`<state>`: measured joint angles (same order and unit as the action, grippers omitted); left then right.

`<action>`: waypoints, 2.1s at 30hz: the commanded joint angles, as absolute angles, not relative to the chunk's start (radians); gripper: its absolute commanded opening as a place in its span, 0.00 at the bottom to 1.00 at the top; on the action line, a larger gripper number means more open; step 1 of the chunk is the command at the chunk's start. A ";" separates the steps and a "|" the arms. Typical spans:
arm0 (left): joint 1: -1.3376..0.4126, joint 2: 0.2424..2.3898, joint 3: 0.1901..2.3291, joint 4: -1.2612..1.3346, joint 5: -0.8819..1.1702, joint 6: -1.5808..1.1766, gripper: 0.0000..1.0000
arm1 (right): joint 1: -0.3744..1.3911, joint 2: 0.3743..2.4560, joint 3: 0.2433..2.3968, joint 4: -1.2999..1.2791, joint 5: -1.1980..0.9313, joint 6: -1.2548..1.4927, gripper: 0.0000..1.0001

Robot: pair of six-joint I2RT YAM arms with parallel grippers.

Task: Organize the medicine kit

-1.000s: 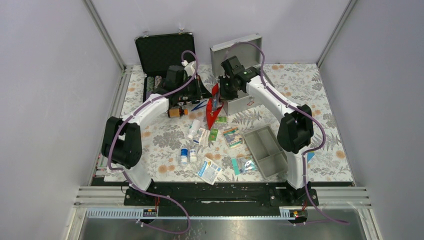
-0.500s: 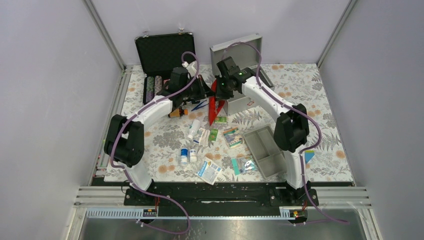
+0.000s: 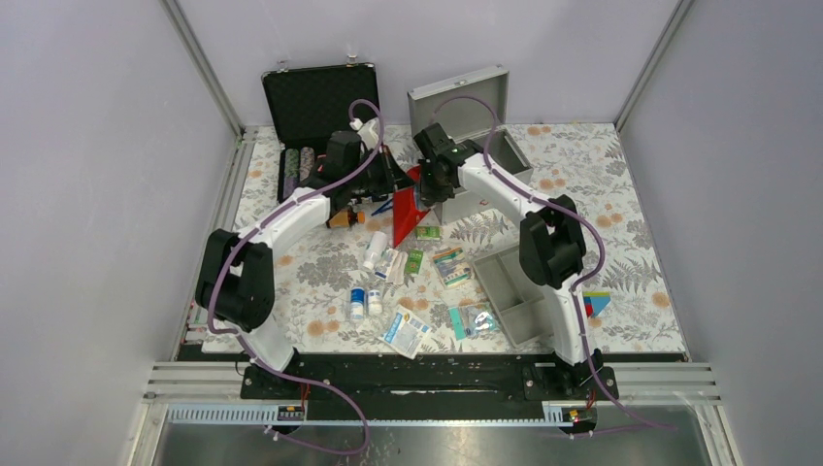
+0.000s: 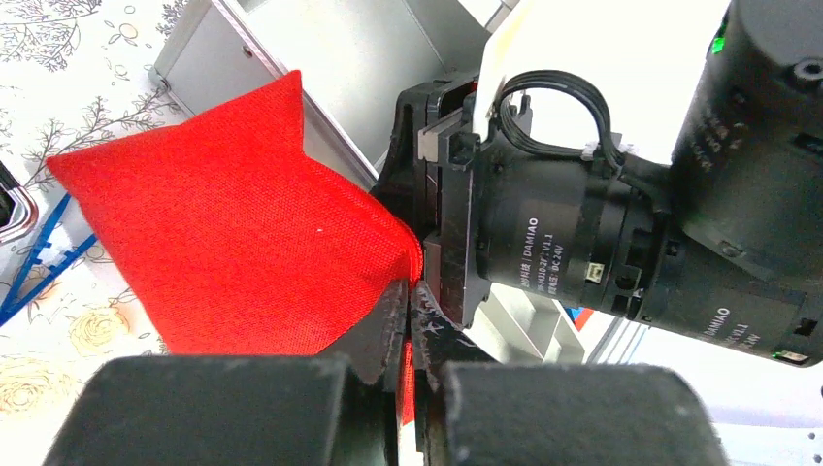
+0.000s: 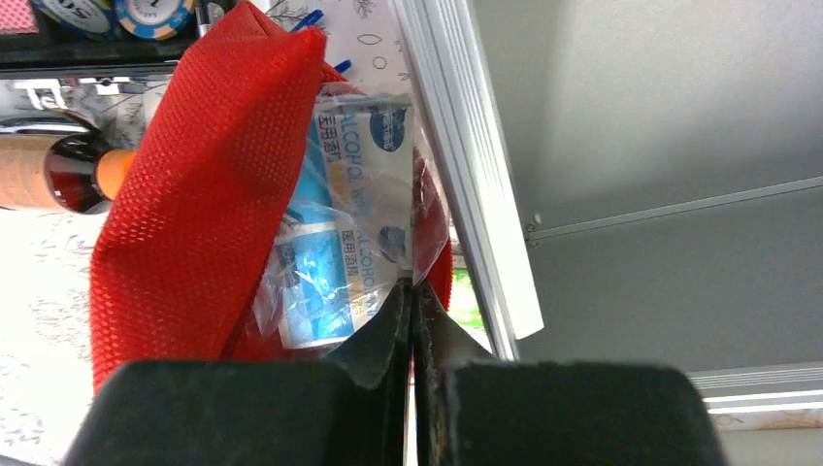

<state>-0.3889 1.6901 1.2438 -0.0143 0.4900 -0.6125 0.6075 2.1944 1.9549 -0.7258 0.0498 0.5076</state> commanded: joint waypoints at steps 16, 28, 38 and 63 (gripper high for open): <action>-0.360 1.666 1.270 -0.035 0.552 -0.534 0.00 | 0.623 2.040 1.983 -0.709 0.077 0.402 0.00; -0.368 1.629 1.246 -0.011 0.590 -0.524 0.00 | 0.614 2.132 1.937 -0.599 -0.239 0.448 0.00; -0.371 1.624 1.271 -0.006 0.616 -0.522 0.00 | 0.612 2.196 1.915 -0.555 -0.272 0.472 0.00; -0.282 1.656 1.310 -0.129 0.744 -0.399 0.00 | 0.593 1.866 1.876 -0.625 -0.275 0.231 0.68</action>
